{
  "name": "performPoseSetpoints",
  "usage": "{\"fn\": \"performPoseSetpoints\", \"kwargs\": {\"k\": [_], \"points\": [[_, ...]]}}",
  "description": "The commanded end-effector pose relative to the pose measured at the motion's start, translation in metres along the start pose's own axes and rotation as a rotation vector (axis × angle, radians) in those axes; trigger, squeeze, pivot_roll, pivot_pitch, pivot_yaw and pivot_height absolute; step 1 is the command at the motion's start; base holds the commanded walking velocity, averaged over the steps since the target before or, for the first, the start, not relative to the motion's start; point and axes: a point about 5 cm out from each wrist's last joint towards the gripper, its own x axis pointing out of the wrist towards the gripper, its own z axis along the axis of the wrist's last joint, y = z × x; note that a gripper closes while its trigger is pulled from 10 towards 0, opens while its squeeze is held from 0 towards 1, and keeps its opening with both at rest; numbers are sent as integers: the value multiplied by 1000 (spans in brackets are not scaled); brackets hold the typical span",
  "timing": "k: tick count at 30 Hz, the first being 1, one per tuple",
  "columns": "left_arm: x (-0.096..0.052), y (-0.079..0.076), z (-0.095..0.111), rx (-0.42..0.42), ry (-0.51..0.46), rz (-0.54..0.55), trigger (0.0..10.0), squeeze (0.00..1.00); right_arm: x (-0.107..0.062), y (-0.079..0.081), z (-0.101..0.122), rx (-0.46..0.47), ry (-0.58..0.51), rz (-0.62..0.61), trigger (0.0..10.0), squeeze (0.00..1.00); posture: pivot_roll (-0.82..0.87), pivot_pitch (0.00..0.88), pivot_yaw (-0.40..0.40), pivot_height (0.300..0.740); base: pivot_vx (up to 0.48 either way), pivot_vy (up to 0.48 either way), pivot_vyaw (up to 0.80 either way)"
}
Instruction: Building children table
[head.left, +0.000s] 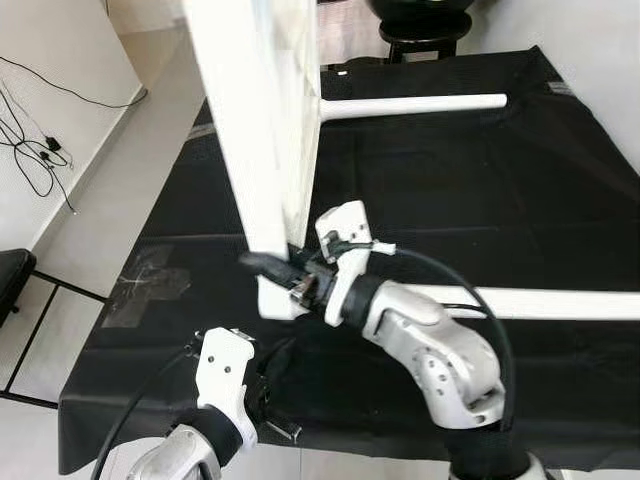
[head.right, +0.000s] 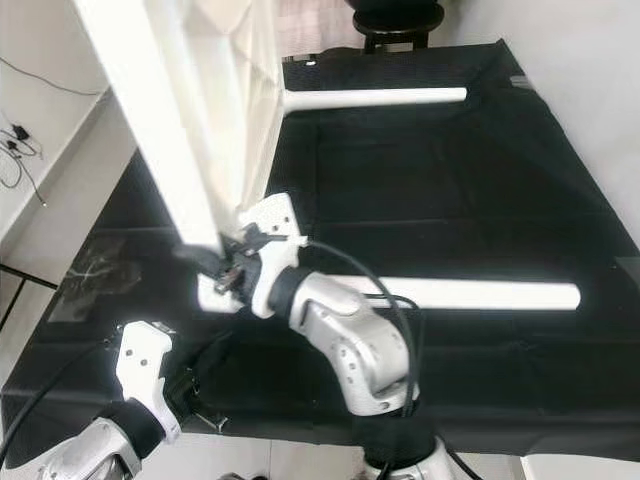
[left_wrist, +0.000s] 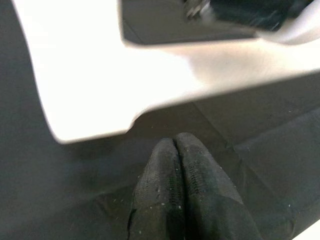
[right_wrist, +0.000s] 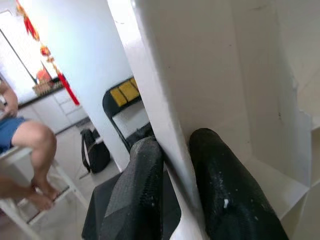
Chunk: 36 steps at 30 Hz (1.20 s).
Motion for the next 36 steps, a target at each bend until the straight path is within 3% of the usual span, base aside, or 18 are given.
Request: {"fn": "performPoseSetpoints", "kwargs": {"k": [1,6,7,13,17,23,24,27,30,34,35,36], "points": [[-2,3,-6,-3,33,13,10000,0,6,2,4,-25,-22,-25,10000,0,-57,151,75,740,0,0,0],[-2,3,-6,-2,34,13,10000,0,8,4,-1,-15,9,-21,10000,0,-51,152,71,740,0,0,0],[-2,2,-6,-1,34,13,10000,0,8,2,-7,-31,45,-45,10000,1000,-51,152,70,740,0,0,0],[-3,2,-6,-2,33,15,10000,0,-1,-25,-11,-79,110,-207,10000,1000,-53,155,71,740,0,0,0],[-3,2,-7,-4,35,9,10000,0,-35,-65,1,-151,132,-318,10000,1000,-70,155,72,740,0,0,0],[-3,2,-6,3,36,-4,10000,0,-61,-71,7,-177,141,-243,10000,1000,-81,153,71,740,0,0,0],[1,5,-2,20,21,-6,10000,0,-88,-75,8,-218,185,-197,10000,1000,-94,145,71,740,0,0,0],[4,6,0,26,13,-6,10000,0,-98,-77,9,-234,207,-186,10000,1000,-96,144,72,740,0,0,0],[11,4,2,32,6,-53,10000,0,-123,-73,7,-247,269,-109,10000,1000,-117,138,79,740,0,0,0],[13,2,4,30,2,-86,10000,0,-132,-71,6,-263,287,-76,10000,1000,-121,136,81,740,0,0,0],[15,2,7,22,-18,-86,10000,0,-136,-82,11,-269,255,-168,10000,1000,-128,135,78,740,0,0,0],[15,2,7,22,-18,-86,10000,0,-136,-82,11,-269,255,-168,10000,1000,-128,135,78,740,0,0,0]]}}
